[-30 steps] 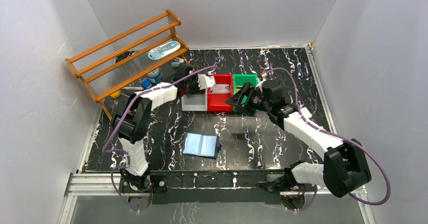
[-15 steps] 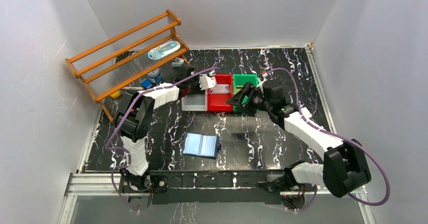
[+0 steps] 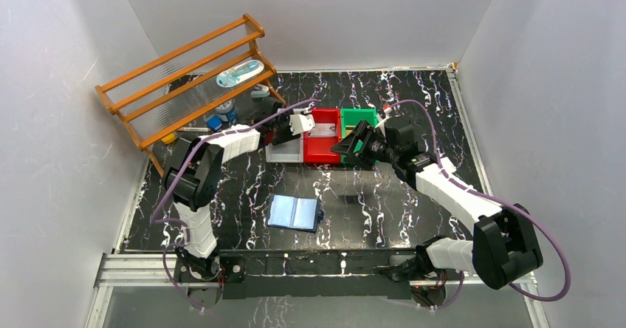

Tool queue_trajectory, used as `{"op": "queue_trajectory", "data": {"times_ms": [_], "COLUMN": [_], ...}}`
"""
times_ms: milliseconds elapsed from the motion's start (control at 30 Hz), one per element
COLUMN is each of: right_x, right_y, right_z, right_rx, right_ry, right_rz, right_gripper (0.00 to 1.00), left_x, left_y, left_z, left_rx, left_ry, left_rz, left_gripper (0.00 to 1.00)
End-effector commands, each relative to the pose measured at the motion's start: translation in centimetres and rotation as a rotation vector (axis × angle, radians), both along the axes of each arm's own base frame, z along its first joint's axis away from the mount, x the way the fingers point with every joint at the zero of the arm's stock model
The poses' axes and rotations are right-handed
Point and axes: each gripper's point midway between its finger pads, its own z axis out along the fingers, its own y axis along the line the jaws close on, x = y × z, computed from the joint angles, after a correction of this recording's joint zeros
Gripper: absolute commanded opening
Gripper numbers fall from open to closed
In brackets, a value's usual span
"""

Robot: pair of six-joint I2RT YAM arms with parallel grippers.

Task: Take the credit cards out of the card holder

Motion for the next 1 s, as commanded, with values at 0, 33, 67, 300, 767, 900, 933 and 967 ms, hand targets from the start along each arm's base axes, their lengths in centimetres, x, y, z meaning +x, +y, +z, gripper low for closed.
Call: {"op": "queue_trajectory", "data": {"times_ms": [0, 33, 67, 300, 767, 900, 933, 967], "right_x": [-0.3, -0.3, -0.3, -0.7, -6.2, -7.9, -8.4, -8.8], "right_y": [0.1, 0.2, 0.2, 0.7, 5.9, 6.7, 7.2, 7.7], "right_z": [1.2, 1.3, 1.3, 0.8, -4.2, -5.1, -5.2, -5.2], "right_rx": [0.035, 0.039, 0.041, 0.063, -0.258, -0.287, -0.273, -0.267], "right_ry": [-0.019, -0.019, -0.017, 0.026, 0.106, 0.102, 0.102, 0.104], "right_rz": [0.016, 0.017, 0.018, 0.035, 0.079, 0.086, 0.108, 0.127], "right_gripper": [0.79, 0.79, 0.79, 0.78, 0.72, 0.69, 0.66, 0.65], "left_x": [-0.1, -0.1, -0.2, -4.2, -17.7, -19.9, -20.4, -20.8], "left_y": [-1.1, -1.2, -1.3, -1.4, 4.1, 4.8, 4.5, 4.3], "left_z": [5.8, 6.6, 7.8, 14.9, 11.7, 10.3, 10.2, 10.2], "left_rx": [-0.121, -0.142, -0.163, -0.527, -0.947, -0.974, -0.984, -0.995], "left_ry": [-0.088, -0.099, -0.116, -0.078, 0.326, 0.402, 0.427, 0.448], "left_rz": [0.001, 0.009, 0.016, 0.205, 0.834, 0.931, 0.924, 0.920], "left_gripper": [0.48, 0.49, 0.51, 0.65, 0.84, 0.84, 0.84, 0.84]}}
